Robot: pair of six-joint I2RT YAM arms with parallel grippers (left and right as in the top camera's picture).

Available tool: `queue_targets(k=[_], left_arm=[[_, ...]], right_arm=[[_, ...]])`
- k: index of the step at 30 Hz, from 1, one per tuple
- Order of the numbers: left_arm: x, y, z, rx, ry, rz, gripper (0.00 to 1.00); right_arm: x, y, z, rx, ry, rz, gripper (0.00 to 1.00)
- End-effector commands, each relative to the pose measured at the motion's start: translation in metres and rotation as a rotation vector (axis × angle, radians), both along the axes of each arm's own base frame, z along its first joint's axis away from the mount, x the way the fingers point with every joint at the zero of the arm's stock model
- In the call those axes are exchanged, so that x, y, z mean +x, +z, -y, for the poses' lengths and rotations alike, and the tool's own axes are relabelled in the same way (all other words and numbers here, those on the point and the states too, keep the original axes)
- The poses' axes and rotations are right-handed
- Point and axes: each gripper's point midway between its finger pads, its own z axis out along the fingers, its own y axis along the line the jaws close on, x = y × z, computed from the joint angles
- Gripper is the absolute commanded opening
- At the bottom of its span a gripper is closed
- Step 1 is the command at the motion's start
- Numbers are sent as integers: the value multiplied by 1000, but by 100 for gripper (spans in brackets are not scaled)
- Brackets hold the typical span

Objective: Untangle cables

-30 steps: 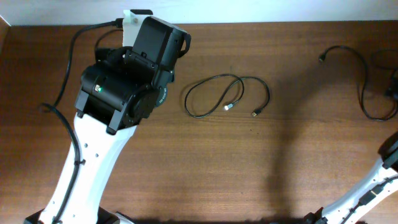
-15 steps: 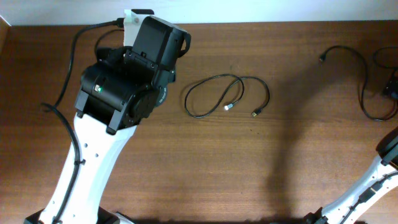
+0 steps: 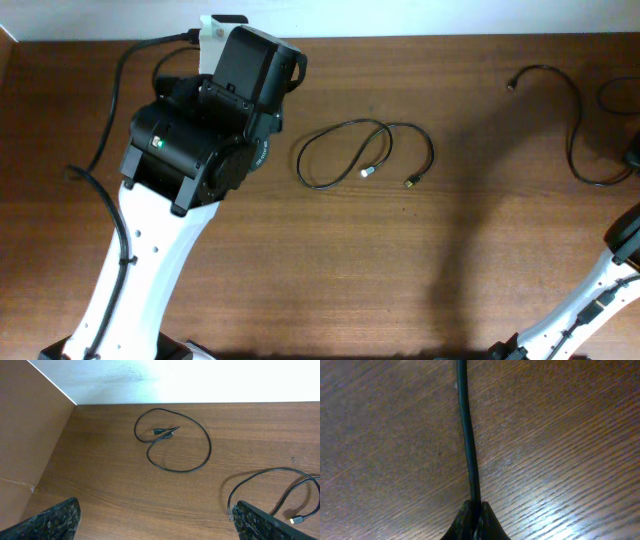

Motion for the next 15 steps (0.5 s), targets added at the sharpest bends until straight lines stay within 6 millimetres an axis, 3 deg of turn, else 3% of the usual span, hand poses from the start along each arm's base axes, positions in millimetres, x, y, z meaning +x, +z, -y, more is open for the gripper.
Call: queue_targets(k=[1, 7, 9, 15], left_arm=[[-4, 4, -1, -3, -11, 7, 99], [-4, 4, -1, -3, -12, 6, 99], [-4, 4, -1, -3, -12, 6, 99], [-6, 2, -3, 6, -11, -9, 99]], right_arm=[[22, 31, -3, 23, 36, 95, 4], [63, 117, -27, 16, 105, 265, 4], [78, 125, -49, 11, 151, 274, 4], [117, 122, -123, -44, 298, 211, 4]])
